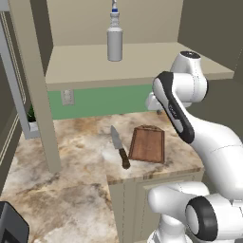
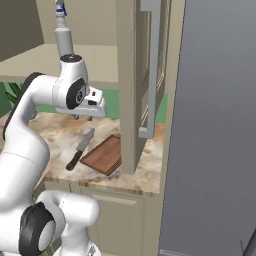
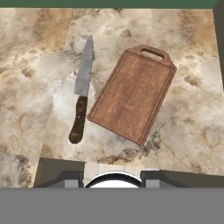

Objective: Move the cutting board and knife to the sink. Then move spray from the cabinet to the counter.

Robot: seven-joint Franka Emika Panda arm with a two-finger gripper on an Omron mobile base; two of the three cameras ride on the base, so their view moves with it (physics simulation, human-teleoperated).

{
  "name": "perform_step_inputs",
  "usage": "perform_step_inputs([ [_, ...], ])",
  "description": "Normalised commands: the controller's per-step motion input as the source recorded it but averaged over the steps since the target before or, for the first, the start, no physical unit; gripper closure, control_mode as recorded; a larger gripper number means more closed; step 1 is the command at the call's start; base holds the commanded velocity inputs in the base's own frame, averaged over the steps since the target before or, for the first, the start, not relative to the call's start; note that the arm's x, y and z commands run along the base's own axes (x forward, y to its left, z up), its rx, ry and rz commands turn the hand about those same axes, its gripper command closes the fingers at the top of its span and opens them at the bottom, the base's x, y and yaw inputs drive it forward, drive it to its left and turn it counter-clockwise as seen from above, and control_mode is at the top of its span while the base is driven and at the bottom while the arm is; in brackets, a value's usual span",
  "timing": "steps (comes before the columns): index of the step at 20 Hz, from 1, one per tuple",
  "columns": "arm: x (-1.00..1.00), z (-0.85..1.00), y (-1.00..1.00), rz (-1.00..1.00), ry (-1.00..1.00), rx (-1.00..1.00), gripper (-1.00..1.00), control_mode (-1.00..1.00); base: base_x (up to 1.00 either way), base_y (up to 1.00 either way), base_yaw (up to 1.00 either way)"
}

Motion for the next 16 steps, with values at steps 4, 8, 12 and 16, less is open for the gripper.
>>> perform_step_inputs([
  [4,-0.29,0.0,0.03,0.0,-0.03,0.0,-1.0,-1.0,0.0,0.0,0.0],
  [8,-0.53,-0.06,0.13,0.03,0.0,0.0,-1.0,-1.0,0.0,0.0,0.0],
  [12,-0.41,-0.11,0.26,0.06,0.0,-0.03,-1.0,-1.0,0.0,0.0,0.0],
  [16,-0.38,-0.22,0.34,0.04,0.0,-0.01,-1.0,-1.0,0.0,0.0,0.0],
])
